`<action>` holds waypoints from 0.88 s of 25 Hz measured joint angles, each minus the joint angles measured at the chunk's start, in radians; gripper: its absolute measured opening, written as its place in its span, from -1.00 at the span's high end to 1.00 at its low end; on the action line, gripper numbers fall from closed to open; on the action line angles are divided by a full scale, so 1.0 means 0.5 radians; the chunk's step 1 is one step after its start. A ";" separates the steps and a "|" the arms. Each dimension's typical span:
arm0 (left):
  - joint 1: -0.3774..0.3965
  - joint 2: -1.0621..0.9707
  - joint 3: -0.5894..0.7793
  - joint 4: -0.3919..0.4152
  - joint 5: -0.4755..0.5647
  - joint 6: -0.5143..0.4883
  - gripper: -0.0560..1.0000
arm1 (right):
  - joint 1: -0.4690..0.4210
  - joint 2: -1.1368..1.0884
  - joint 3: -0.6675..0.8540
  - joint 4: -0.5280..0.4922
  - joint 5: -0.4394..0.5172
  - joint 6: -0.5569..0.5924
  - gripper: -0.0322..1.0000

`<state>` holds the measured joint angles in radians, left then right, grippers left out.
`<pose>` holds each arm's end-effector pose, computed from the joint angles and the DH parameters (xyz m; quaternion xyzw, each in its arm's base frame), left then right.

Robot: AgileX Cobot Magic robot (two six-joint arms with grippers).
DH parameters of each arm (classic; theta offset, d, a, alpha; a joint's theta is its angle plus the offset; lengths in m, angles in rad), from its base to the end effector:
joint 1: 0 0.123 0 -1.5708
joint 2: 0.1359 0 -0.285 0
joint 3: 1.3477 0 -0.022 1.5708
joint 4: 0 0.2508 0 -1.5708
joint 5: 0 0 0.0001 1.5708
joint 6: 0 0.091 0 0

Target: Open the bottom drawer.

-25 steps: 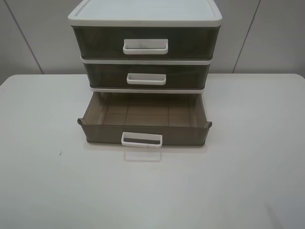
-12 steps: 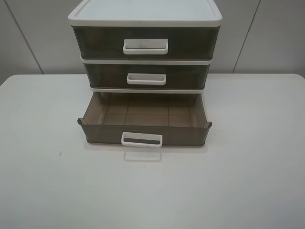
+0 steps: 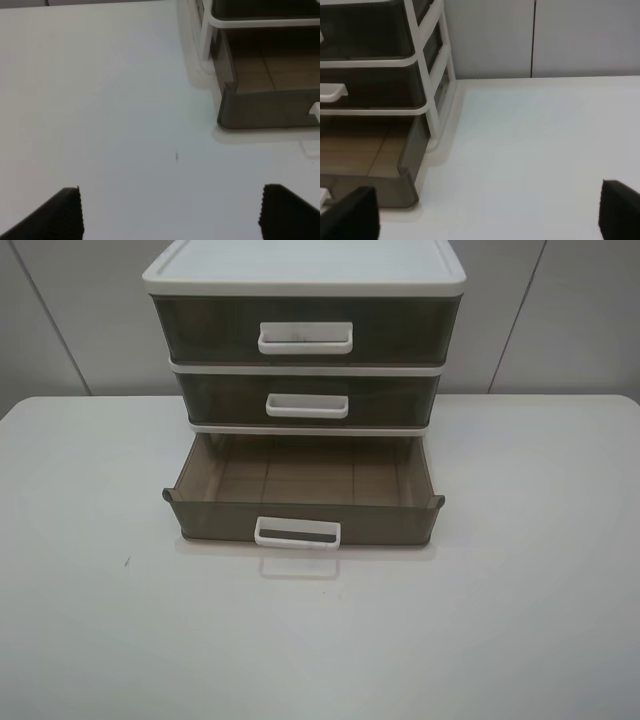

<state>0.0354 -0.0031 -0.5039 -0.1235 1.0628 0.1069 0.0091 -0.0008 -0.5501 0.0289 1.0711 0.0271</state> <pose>-0.0058 -0.0100 0.2787 0.0330 0.8497 -0.0243 0.5257 -0.0115 0.0022 0.2902 0.0066 0.8424 0.0242 0.5383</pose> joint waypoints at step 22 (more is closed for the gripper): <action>0.000 0.000 0.000 0.002 0.000 0.000 -0.47 | 0.000 0.000 0.061 0.040 -0.021 -0.054 -0.54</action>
<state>0.0354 -0.0031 -0.5039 -0.1225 1.0628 0.1069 0.0091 -0.0008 -0.5195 0.0487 1.0607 0.0000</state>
